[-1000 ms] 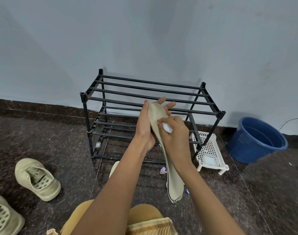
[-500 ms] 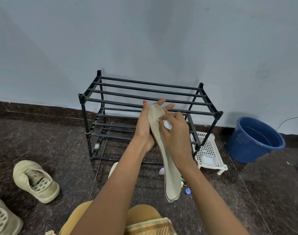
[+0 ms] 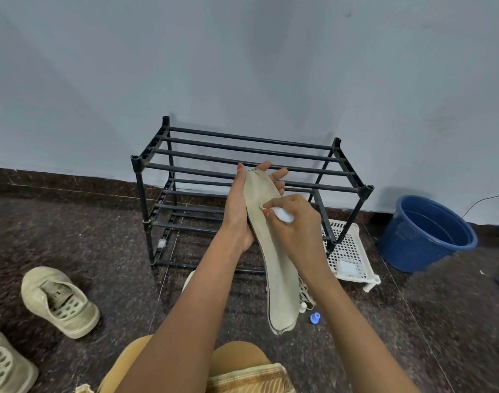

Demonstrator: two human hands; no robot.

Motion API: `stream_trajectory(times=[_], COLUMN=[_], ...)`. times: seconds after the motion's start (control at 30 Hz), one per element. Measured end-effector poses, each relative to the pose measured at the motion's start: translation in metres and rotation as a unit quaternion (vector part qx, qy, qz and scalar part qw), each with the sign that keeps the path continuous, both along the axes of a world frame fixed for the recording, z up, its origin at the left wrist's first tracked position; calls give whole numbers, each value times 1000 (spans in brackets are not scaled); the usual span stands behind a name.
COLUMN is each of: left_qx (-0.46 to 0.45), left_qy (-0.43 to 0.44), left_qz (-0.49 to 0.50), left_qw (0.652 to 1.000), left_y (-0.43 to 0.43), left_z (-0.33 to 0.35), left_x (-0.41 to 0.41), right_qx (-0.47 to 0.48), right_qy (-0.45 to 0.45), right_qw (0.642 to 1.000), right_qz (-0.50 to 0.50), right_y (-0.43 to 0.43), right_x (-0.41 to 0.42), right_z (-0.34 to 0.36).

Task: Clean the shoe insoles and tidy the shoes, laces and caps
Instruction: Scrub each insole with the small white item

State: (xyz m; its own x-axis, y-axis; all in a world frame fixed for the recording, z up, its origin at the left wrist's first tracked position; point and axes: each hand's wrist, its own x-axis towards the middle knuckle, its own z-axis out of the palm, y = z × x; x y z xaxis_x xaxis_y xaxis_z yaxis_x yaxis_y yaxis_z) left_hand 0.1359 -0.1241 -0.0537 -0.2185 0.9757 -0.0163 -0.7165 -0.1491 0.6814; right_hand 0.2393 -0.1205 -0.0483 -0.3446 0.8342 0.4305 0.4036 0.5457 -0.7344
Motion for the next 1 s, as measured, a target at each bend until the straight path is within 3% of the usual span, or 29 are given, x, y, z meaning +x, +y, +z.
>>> stream_trajectory(times=[0.3,0.6,1.0], left_qx=[-10,-6,17], left_qy=[35,39,17], left_qz=[-36,-27,-10], left_qw=[999,999,1000], left_y=[-6,-2,0], left_z=[2,-4,-4], left_x=[4,5,5], right_qx=[-50,57,18], right_qy=[99,18,-33], right_qw=[993,997,998], right_qz=[-31,-40,48], right_y=[11,6,-12], right_x=[-1,-14,-14], right_z=[20,10,8])
